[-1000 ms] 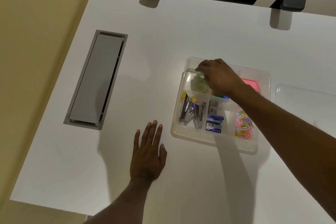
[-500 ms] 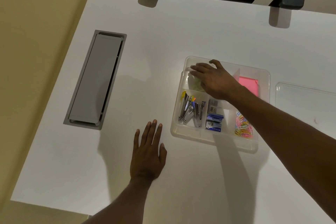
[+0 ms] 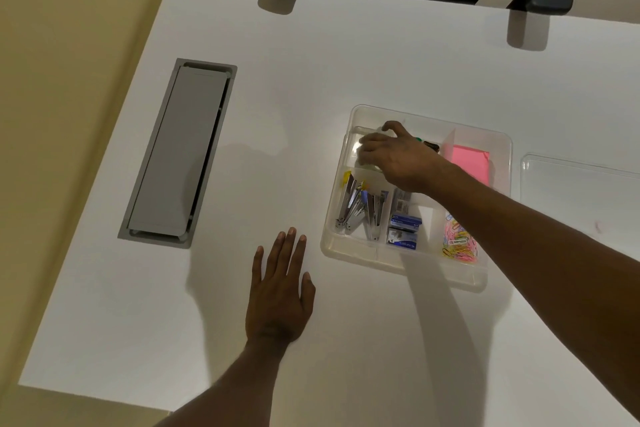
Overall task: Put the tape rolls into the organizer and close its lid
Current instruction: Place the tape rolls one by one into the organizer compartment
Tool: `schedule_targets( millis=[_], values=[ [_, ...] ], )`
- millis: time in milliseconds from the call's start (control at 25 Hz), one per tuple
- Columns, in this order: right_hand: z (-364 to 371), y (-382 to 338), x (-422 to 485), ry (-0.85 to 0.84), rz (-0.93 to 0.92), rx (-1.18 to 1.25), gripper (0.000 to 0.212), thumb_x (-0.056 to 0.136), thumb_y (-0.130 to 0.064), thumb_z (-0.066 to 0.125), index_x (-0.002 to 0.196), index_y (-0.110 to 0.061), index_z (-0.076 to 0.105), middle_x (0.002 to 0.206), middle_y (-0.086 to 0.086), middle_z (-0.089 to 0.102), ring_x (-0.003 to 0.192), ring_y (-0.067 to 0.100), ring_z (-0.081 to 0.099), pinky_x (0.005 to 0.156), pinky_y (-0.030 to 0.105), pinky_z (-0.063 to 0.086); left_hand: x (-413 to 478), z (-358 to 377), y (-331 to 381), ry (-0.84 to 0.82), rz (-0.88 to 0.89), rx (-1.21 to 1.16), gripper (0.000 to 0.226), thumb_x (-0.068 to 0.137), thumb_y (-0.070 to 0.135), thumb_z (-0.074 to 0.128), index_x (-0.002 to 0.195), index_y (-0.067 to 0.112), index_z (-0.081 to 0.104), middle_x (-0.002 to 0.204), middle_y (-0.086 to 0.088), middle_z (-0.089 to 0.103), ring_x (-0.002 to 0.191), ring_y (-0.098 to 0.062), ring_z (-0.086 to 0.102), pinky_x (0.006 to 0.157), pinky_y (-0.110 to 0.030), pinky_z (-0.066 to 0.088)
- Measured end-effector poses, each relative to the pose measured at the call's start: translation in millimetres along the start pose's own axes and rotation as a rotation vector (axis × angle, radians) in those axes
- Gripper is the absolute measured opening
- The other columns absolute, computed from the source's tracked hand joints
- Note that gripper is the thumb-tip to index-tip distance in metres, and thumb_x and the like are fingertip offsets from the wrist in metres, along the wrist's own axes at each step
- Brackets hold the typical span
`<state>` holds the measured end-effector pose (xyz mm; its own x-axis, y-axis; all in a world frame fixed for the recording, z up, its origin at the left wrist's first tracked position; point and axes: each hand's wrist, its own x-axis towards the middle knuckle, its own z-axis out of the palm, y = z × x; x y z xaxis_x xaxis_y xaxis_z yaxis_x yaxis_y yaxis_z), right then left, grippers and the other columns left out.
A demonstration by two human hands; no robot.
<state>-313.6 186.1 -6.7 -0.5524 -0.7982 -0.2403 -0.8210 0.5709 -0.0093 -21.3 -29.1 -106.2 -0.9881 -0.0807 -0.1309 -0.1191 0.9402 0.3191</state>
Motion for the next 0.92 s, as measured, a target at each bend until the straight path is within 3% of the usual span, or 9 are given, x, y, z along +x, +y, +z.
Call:
schedule_targets(
  millis=[200, 360, 400, 480, 600, 920],
  values=[
    [2.1, -8.3, -3.0, -0.008, 0.071, 0.024, 0.042, 0.09, -0.004, 0.056, 0.127, -0.022, 0.064, 0.136, 0.002, 0.062, 0.134, 0.02, 0.051, 0.118, 0.045, 0.024, 0.3, 0.9, -0.7, -0.009, 0.0, 0.024, 0.067, 0.108, 0.05, 0.023, 0.17, 0.036, 0.002, 0.18, 0.006, 0.01, 0.168, -0.015, 0.007, 0.136, -0.053, 0.014],
    [8.6, -51.0, -19.4, 0.457, 0.594, 0.29, 0.039, 0.095, -0.016, 0.052, 0.132, -0.006, 0.06, 0.137, 0.016, 0.06, 0.131, 0.033, 0.053, 0.112, 0.049, 0.041, 0.7, 0.3, -0.7, -0.017, -0.001, 0.02, 0.07, 0.107, 0.044, 0.033, 0.171, 0.031, 0.011, 0.181, 0.005, 0.009, 0.168, -0.014, 0.005, 0.135, -0.054, 0.015],
    [13.1, -67.4, -23.9, 0.496, 0.714, 0.335, 0.047, 0.098, -0.025, 0.051, 0.141, -0.003, 0.052, 0.146, 0.018, 0.052, 0.139, 0.034, 0.047, 0.116, 0.049, 0.038, 0.5, 0.2, -0.7, -0.016, -0.002, 0.022, 0.07, 0.107, 0.044, 0.034, 0.171, 0.031, 0.011, 0.181, 0.006, 0.008, 0.168, -0.014, 0.004, 0.135, -0.053, 0.015],
    [24.6, -93.5, -32.3, 0.399, 0.837, 0.439, 0.069, 0.101, -0.042, 0.044, 0.157, -0.005, 0.028, 0.165, 0.017, 0.027, 0.154, 0.03, 0.023, 0.127, 0.047, 0.022, 0.4, -0.3, -0.5, -0.01, 0.002, 0.033, 0.07, 0.106, 0.044, 0.033, 0.171, 0.031, 0.01, 0.181, 0.006, 0.006, 0.168, -0.013, 0.002, 0.136, -0.052, 0.013],
    [40.5, -104.1, -39.3, 0.312, 0.812, 0.454, 0.077, 0.103, -0.051, 0.037, 0.161, -0.009, 0.009, 0.171, 0.012, 0.007, 0.159, 0.025, 0.004, 0.13, 0.046, 0.011, -0.2, -2.0, -0.9, -0.004, 0.014, 0.046, 0.07, 0.106, 0.043, 0.032, 0.171, 0.029, 0.01, 0.181, 0.005, 0.006, 0.168, -0.013, 0.003, 0.136, -0.052, 0.013],
    [48.7, -106.6, -48.0, 0.28, 0.743, 0.403, 0.078, 0.103, -0.056, 0.026, 0.162, -0.01, 0.006, 0.171, 0.01, 0.003, 0.159, 0.023, -0.001, 0.13, 0.045, 0.01, 0.8, -3.6, 0.7, 0.01, 0.023, 0.04, 0.069, 0.106, 0.042, 0.032, 0.171, 0.027, 0.013, 0.18, 0.002, 0.011, 0.168, -0.016, 0.009, 0.136, -0.053, 0.013]
  ],
)
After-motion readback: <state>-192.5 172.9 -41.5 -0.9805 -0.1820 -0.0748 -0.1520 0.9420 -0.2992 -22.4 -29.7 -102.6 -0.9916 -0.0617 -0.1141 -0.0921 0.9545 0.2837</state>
